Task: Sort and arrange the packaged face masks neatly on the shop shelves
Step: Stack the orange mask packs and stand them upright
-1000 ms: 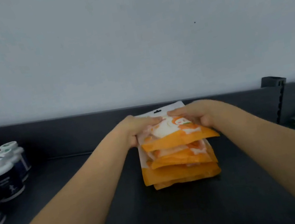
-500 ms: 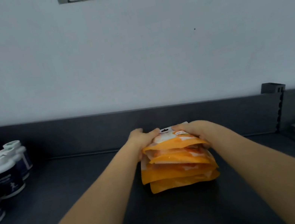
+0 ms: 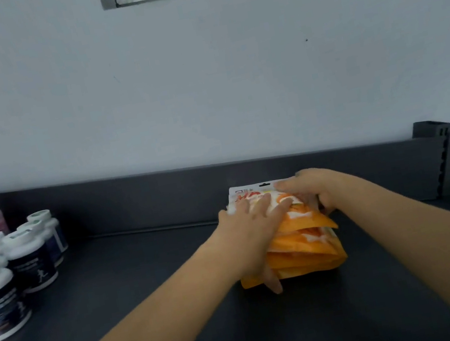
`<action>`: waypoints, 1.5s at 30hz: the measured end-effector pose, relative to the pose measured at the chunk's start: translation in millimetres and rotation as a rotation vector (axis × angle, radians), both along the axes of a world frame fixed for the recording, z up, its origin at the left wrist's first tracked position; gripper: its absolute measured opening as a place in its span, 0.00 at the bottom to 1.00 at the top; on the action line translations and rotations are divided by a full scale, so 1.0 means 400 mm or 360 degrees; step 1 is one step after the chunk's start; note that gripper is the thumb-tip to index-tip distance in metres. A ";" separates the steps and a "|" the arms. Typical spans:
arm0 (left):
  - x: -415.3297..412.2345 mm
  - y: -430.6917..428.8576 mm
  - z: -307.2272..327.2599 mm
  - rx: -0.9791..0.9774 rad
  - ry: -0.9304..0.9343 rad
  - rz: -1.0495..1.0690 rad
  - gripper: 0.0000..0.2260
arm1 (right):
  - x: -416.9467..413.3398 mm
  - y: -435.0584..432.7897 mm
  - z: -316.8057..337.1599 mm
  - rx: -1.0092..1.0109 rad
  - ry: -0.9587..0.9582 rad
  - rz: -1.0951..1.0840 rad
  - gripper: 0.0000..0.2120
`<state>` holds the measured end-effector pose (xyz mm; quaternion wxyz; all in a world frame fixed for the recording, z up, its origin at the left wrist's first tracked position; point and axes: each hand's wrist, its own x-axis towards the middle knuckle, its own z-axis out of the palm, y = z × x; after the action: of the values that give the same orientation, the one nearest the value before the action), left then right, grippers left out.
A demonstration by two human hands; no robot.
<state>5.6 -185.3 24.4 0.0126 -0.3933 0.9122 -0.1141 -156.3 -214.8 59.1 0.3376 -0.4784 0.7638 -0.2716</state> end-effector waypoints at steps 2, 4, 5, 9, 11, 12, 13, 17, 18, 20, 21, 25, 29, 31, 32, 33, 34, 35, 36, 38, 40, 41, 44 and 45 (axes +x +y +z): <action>-0.003 -0.006 0.002 -0.0031 -0.0022 0.0007 0.57 | -0.013 0.001 0.002 -0.0200 0.0112 0.0052 0.34; -0.001 -0.011 0.013 -0.0009 -0.0027 0.0024 0.56 | -0.027 0.033 0.019 -0.0471 0.0150 0.0209 0.37; 0.002 -0.015 0.017 0.0015 -0.0021 0.0034 0.56 | -0.031 0.058 0.029 -0.0569 0.0199 0.0356 0.37; 0.007 -0.025 0.020 0.0093 0.0045 0.0044 0.55 | -0.024 0.173 0.034 -0.0462 0.0915 0.1004 0.48; 0.009 -0.026 0.014 0.0095 0.0077 0.0047 0.55 | -0.014 0.197 -0.008 -0.0372 0.1327 0.1078 0.58; 0.010 -0.025 0.010 0.0080 0.0081 0.0047 0.54 | -0.010 0.198 -0.034 -0.0376 0.1477 0.1074 0.60; 0.012 -0.023 0.004 0.0057 0.0078 0.0044 0.54 | -0.007 0.194 -0.058 -0.0400 0.1569 0.1059 0.62; 0.028 -0.020 -0.031 -0.0141 0.0117 -0.0027 0.49 | -0.016 0.171 -0.104 -0.0435 0.1539 0.0979 0.63; 0.033 -0.019 -0.038 -0.0188 0.0135 -0.0053 0.49 | -0.019 0.169 -0.103 -0.0419 0.1513 0.0974 0.62; 0.043 -0.019 -0.046 -0.0245 0.0170 -0.0110 0.48 | -0.025 0.169 -0.099 -0.0383 0.1499 0.0988 0.60; 0.047 -0.020 -0.047 -0.0251 0.0185 -0.0123 0.48 | -0.026 0.168 -0.096 -0.0376 0.1497 0.0997 0.59; 0.054 -0.032 -0.035 -0.0203 0.0149 -0.0029 0.48 | -0.021 0.159 -0.085 -0.0379 0.1453 0.0994 0.56; 0.060 -0.035 -0.025 -0.0087 0.0119 0.0061 0.48 | -0.015 0.148 -0.085 -0.0368 0.1410 0.0977 0.57; 0.060 -0.029 -0.025 -0.0097 0.0123 0.0047 0.49 | -0.014 0.149 -0.086 -0.0371 0.1391 0.0981 0.56; 0.060 -0.024 -0.024 -0.0118 0.0122 0.0034 0.49 | -0.014 0.152 -0.086 -0.0379 0.1393 0.0983 0.57; 0.061 -0.020 -0.024 -0.0144 0.0122 0.0021 0.50 | -0.013 0.155 -0.087 -0.0387 0.1407 0.0987 0.57; 0.061 -0.016 -0.025 -0.0173 0.0121 0.0010 0.50 | -0.012 0.158 -0.087 -0.0393 0.1429 0.0991 0.57; 0.062 -0.013 -0.025 -0.0205 0.0118 0.0002 0.51 | -0.011 0.161 -0.088 -0.0396 0.1446 0.0994 0.58; 0.061 -0.010 -0.024 -0.0235 0.0115 -0.0004 0.51 | -0.010 0.164 -0.088 -0.0399 0.1450 0.0994 0.58; 0.061 -0.008 -0.023 -0.0274 0.0116 -0.0017 0.52 | -0.009 0.167 -0.088 -0.0399 0.1444 0.0991 0.59; 0.061 -0.006 -0.022 -0.0281 0.0116 -0.0024 0.52 | -0.010 0.167 -0.091 -0.0391 0.1436 0.0987 0.60; 0.061 -0.005 -0.023 -0.0279 0.0113 -0.0025 0.52 | -0.011 0.168 -0.093 -0.0392 0.1435 0.0982 0.60; 0.063 0.000 -0.023 -0.0287 0.0112 -0.0036 0.52 | -0.011 0.174 -0.098 -0.0434 0.1459 0.0956 0.61; 0.065 0.003 -0.021 -0.0298 0.0122 -0.0045 0.52 | -0.009 0.178 -0.096 -0.0448 0.1467 0.0946 0.61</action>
<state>31.5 -184.2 16.1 -0.0607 -0.3840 0.9028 -0.1838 -160.1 -143.7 20.7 -0.0358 -0.7824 0.6211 -0.0271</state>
